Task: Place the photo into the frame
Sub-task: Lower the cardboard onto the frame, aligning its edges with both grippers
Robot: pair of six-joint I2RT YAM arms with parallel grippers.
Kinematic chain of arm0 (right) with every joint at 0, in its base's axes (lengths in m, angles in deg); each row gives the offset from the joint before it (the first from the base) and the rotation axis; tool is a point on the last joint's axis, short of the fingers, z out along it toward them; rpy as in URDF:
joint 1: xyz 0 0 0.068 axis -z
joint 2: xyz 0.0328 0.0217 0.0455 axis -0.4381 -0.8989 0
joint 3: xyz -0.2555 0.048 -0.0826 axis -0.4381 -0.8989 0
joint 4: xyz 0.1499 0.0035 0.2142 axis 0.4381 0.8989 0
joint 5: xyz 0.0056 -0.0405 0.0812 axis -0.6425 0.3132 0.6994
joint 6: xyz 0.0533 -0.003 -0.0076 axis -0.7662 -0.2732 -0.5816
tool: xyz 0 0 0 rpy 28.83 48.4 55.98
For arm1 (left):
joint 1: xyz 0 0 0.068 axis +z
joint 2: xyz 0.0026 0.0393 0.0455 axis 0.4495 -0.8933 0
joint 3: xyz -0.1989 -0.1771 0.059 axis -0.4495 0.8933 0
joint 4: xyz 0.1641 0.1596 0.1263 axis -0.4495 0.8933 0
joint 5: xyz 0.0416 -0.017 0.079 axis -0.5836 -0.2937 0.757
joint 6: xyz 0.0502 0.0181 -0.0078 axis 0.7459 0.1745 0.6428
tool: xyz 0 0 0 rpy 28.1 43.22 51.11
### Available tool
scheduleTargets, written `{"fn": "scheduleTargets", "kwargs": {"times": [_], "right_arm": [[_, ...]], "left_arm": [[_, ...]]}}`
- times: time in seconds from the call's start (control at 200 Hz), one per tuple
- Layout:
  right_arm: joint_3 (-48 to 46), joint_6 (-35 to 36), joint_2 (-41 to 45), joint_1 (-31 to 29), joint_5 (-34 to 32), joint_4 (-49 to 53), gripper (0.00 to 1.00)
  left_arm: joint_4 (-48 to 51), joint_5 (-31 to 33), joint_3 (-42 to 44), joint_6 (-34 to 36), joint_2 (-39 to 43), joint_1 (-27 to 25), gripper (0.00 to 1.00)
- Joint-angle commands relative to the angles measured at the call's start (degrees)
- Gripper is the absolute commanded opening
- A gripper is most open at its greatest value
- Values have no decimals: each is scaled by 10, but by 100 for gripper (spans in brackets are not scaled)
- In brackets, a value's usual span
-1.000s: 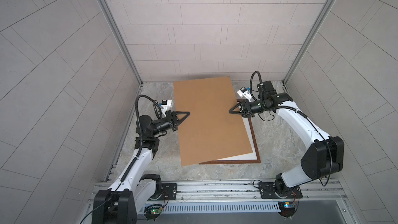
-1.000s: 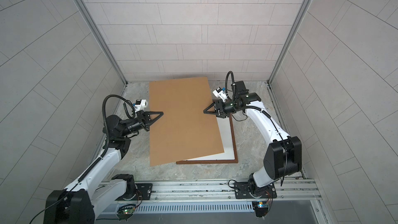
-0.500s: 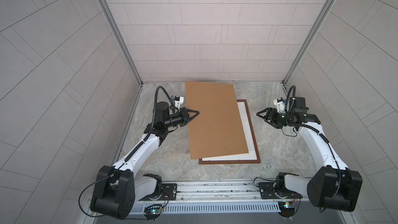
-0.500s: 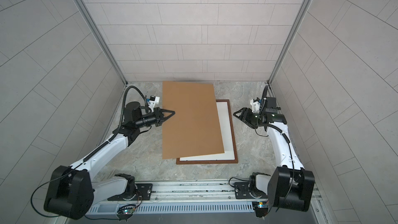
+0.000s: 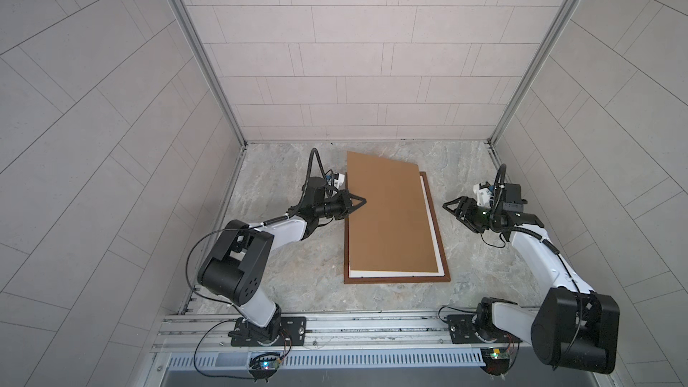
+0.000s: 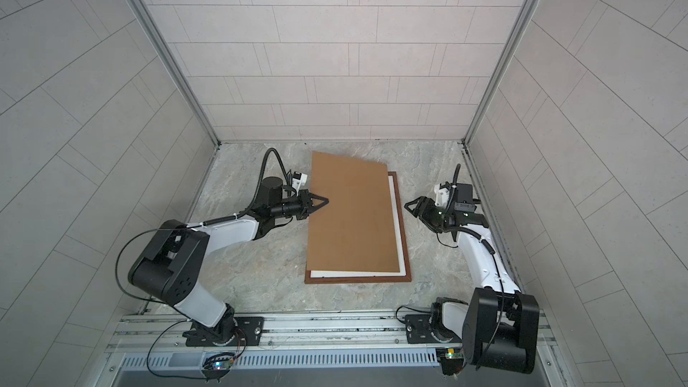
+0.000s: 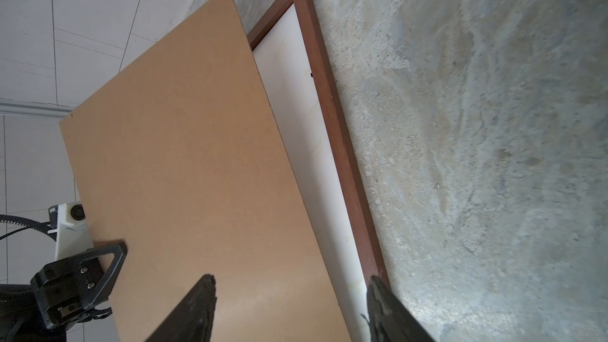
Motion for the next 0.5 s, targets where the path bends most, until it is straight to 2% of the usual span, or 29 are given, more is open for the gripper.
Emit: {"fn": "scheduleTargets", "kwargs": {"times": [0.0, 0.22, 0.495], "right_arm": [[-17, -7, -2, 1, -8, -25, 68], [-36, 10, -11, 1, -19, -39, 68], [-32, 43, -87, 1, 12, -42, 67]], "left_arm": [[-118, -9, -24, -14, -19, -4, 0], [-157, -22, -28, -21, -79, -4, 0], [-162, -28, -27, -11, -119, -4, 0]]}}
